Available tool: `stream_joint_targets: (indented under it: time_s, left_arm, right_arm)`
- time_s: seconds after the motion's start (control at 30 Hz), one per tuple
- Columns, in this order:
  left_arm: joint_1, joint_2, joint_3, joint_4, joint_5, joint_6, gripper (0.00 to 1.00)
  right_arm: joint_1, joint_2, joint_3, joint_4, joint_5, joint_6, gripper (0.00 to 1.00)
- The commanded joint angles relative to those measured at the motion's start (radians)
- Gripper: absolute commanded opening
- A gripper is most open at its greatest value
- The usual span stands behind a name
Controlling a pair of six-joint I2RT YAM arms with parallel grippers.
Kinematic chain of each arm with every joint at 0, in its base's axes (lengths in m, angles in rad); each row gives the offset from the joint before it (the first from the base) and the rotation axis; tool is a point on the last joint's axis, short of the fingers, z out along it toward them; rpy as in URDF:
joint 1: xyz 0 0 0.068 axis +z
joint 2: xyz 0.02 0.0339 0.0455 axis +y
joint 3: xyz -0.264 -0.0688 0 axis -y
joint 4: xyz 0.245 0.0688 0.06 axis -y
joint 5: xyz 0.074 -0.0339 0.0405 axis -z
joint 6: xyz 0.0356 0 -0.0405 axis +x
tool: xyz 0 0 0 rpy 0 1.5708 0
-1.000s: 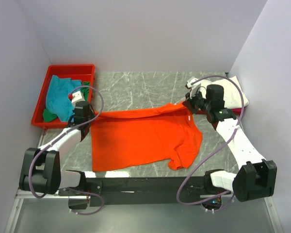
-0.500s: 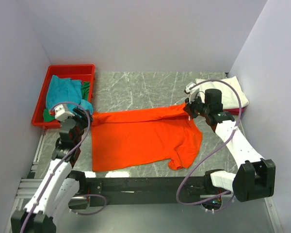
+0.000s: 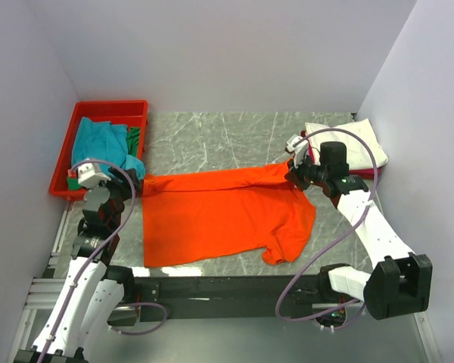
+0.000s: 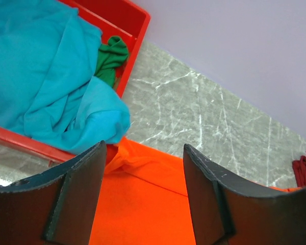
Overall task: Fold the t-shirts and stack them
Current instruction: Fold the tshirt
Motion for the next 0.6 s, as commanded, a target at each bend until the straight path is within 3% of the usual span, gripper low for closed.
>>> stream_joint_targets:
  time_s: [0.0, 0.4, 0.43, 0.57]
  left_arm:
    - [-0.003, -0.014, 0.073, -0.024, 0.036, 0.040, 0.67]
    - [-0.003, -0.025, 0.152, -0.087, 0.120, 0.098, 0.68]
    - [-0.003, -0.025, 0.166, -0.092, 0.128, 0.117, 0.68]
    - [-0.003, -0.024, 0.194, -0.126, 0.167, 0.175, 0.68]
  right_arm:
    - [-0.001, -0.039, -0.014, -0.048, -0.048, -0.051, 0.00]
    - [0.124, -0.035, -0.108, -0.213, -0.016, -0.281, 0.00]
    - [0.123, -0.038, -0.112, -0.231, -0.007, -0.322, 0.04]
    - [0.095, -0.087, -0.122, -0.292, 0.041, -0.390, 0.49]
